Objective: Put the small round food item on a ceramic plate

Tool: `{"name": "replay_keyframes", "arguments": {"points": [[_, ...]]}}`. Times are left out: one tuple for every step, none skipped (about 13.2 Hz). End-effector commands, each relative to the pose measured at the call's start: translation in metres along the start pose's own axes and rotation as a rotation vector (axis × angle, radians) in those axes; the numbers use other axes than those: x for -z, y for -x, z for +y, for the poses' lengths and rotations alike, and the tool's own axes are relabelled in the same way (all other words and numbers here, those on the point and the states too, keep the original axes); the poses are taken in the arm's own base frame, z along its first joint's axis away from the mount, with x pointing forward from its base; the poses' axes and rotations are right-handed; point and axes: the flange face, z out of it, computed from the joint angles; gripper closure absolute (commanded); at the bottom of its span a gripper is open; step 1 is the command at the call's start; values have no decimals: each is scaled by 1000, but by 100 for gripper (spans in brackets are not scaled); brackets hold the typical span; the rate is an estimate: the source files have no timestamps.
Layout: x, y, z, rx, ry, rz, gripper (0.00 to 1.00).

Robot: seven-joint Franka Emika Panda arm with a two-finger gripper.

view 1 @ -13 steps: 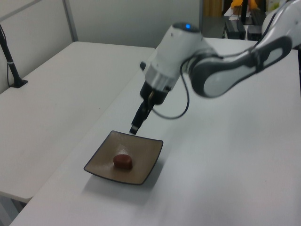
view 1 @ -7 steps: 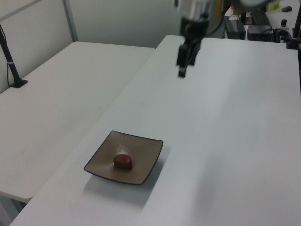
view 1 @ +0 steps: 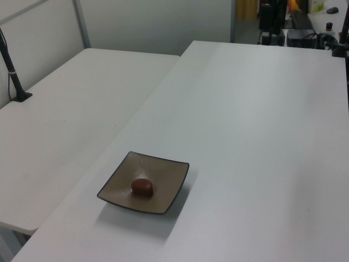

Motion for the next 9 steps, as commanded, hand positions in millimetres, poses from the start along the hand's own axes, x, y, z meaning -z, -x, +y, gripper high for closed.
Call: {"name": "replay_keyframes", "arguments": {"points": [[-20, -9, 55, 84, -29, -36, 0], [-22, -20, 76, 137, -42, -7, 0], [-25, -26, 89, 199, -65, 31, 0], [-31, -30, 93, 237, -76, 57, 0], [-33, -33, 98, 258, -91, 85, 0], [-34, -33, 99, 259, -97, 84, 0], [-35, -33, 98, 262, -97, 81, 0], [-35, -32, 97, 263, -97, 77, 0], [-34, -31, 97, 261, -97, 76, 0]]}}
